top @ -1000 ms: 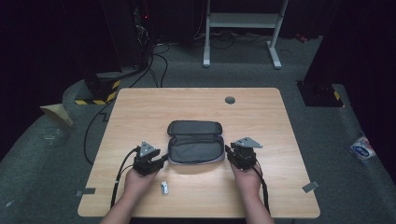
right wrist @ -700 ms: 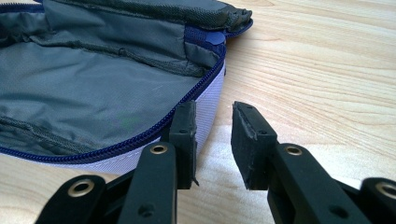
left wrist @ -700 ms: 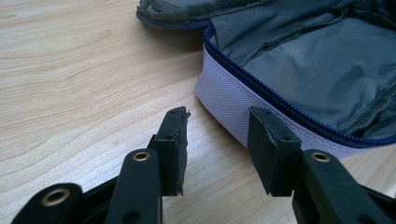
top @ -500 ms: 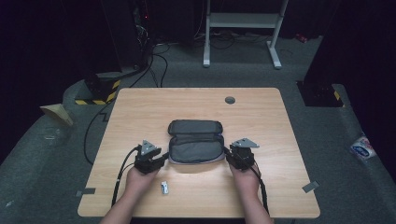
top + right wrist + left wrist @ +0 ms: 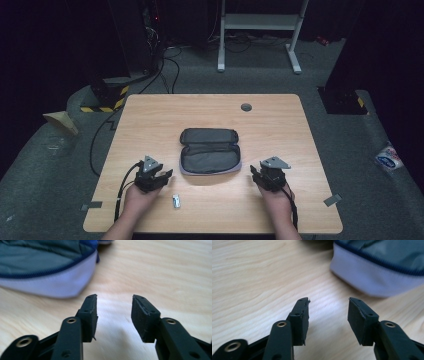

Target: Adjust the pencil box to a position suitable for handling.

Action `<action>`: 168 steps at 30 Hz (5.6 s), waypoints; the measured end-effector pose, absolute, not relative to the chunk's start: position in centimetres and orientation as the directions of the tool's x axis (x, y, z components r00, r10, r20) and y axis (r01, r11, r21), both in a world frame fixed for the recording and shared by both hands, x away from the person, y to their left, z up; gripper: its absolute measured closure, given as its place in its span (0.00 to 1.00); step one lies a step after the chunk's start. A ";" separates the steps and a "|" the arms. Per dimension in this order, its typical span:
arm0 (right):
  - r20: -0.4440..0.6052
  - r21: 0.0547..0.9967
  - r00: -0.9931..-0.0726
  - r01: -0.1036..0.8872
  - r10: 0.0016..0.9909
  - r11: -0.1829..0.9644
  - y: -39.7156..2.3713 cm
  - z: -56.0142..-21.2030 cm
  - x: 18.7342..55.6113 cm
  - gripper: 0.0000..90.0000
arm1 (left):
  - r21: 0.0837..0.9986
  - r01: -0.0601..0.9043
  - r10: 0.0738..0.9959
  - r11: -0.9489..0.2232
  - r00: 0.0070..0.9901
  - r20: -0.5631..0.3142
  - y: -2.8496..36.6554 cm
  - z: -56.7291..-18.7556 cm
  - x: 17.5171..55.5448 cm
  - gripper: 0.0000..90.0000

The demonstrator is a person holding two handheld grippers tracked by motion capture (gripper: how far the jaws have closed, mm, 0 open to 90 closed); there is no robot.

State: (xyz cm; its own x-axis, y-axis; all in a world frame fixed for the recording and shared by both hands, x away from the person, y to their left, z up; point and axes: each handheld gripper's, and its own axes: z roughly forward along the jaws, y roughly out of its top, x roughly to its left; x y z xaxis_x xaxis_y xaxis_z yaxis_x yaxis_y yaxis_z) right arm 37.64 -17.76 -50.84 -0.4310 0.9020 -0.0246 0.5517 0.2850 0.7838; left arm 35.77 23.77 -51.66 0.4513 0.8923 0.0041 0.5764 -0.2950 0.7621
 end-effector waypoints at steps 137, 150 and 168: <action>-0.017 0.733 -0.380 0.624 0.925 0.270 -21.4 -52.3 35.4 0.44 | 0.763 0.479 0.743 -0.434 0.669 0.002 20.8 -51.8 28.6 0.81; -0.017 0.732 -0.373 0.627 0.928 0.266 -21.4 -52.3 35.5 0.43 | 0.786 0.473 0.756 -0.398 0.655 -0.012 21.4 -51.2 29.1 0.81; -0.017 0.733 -0.371 0.627 0.929 0.264 -21.3 -52.3 35.5 0.43 | 0.813 0.460 0.779 -0.356 0.626 -0.013 22.0 -50.8 29.1 0.81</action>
State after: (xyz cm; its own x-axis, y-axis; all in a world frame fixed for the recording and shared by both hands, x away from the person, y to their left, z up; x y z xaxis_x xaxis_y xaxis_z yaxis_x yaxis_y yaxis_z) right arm 35.46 -21.34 -52.33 -0.3708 0.9285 -0.0173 0.6270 0.2641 0.7329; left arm 29.07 22.02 -50.83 0.6263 0.7794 -0.0133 0.4605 -0.3562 0.8131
